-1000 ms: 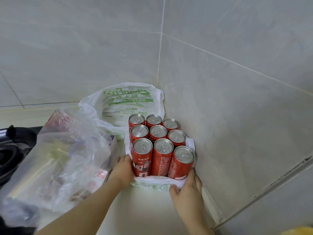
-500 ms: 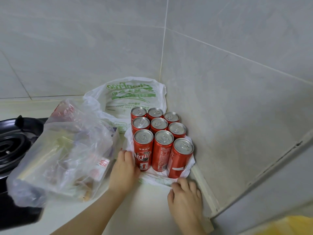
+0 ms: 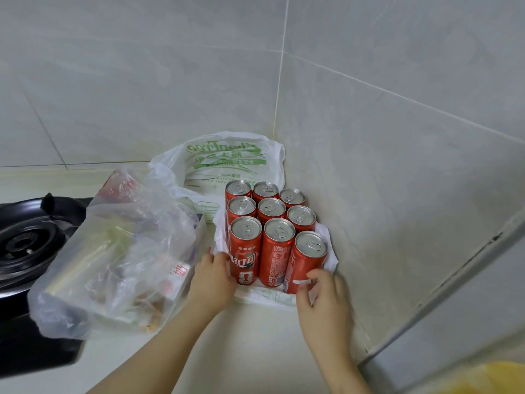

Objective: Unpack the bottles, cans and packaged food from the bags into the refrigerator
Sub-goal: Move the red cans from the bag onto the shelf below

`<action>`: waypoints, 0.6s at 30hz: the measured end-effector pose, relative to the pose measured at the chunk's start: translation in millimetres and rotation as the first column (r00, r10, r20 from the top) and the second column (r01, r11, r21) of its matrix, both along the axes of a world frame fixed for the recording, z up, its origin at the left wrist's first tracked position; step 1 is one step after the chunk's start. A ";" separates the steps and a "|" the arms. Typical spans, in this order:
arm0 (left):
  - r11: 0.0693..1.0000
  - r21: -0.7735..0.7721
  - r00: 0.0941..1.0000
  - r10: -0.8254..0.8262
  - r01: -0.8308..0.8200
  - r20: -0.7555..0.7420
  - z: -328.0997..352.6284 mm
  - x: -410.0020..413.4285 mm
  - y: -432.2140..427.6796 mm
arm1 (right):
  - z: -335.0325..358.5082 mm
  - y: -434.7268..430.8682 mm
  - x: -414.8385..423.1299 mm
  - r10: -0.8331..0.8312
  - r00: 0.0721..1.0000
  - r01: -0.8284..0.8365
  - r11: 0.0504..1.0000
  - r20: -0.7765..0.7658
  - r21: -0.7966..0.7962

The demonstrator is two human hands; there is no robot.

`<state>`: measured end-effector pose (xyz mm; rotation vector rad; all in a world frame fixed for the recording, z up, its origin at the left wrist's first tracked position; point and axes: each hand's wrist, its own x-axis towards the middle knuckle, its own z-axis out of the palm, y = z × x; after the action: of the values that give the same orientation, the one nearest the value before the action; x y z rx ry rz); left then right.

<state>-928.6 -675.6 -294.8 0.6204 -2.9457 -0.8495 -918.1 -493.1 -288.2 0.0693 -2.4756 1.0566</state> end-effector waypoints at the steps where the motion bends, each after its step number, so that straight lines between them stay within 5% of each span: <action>1: 0.996 0.078 0.992 0.047 -0.038 -0.117 7.8 -0.2 1.3 | 7.8 -2.0 -1.7 -0.014 0.996 0.012 1.000 -0.084 -0.022; 5: 0.980 0.189 0.833 0.152 -0.057 -0.532 38.7 -0.2 10.2 | 29.0 -7.0 -11.9 0.061 0.936 -0.059 0.998 -0.348 0.016; 7: 0.990 0.135 0.786 0.063 0.026 -0.615 49.4 -3.0 11.3 | 35.2 -14.3 -19.0 0.120 0.917 -0.072 0.988 -0.379 0.138; 12: 0.946 -0.234 0.874 -0.300 0.223 -0.382 41.9 -14.1 4.1 | 38.0 -31.0 -30.0 0.133 0.950 0.008 0.893 -0.281 0.450; 18: 0.963 -0.174 0.859 -0.263 0.207 -0.439 34.9 -11.2 1.3 | 24.7 -31.1 -25.6 0.166 0.946 -0.031 0.901 -0.278 0.433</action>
<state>-939.8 -674.3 -259.8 0.0318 -2.6317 -0.7021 -943.7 -524.2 -263.5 0.4660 -2.3795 0.4743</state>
